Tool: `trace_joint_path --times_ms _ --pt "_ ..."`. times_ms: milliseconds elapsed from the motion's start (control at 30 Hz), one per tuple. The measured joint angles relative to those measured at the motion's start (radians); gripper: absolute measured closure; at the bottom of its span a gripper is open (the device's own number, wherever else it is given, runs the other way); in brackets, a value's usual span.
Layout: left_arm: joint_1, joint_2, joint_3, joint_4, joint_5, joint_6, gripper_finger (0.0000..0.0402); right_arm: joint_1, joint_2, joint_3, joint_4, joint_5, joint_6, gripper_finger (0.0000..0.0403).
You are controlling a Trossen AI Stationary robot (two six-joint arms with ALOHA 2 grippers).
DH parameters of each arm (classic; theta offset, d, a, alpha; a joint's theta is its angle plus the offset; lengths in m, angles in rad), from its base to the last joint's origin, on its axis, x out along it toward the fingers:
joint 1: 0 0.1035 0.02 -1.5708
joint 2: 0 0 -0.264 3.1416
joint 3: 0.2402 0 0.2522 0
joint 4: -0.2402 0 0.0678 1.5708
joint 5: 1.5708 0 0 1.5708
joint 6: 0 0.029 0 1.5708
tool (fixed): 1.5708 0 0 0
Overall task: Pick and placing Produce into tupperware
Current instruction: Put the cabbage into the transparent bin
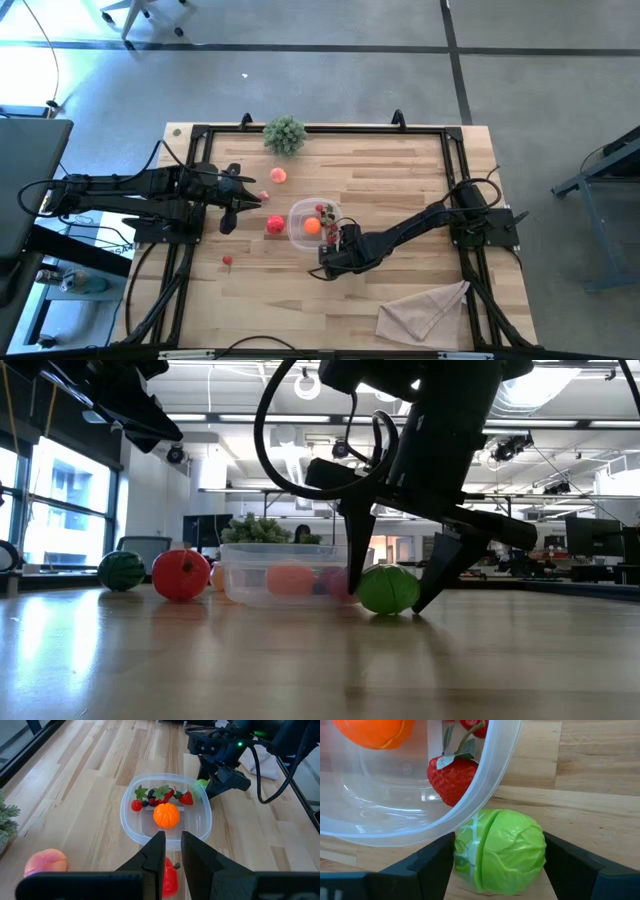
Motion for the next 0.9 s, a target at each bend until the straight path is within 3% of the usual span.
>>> trace_joint_path --times_ms 467,900 --pt "0.0 0.0 0.0 0.0 0.0 0.0 0.035 0.0 -0.002 0.0 0.0 0.005 0.0 0.0163" --pt "0.0 0.0 0.0 0.0 0.0 0.0 0.035 0.014 -0.002 0.0 0.0 -0.005 0.02 0.0166"
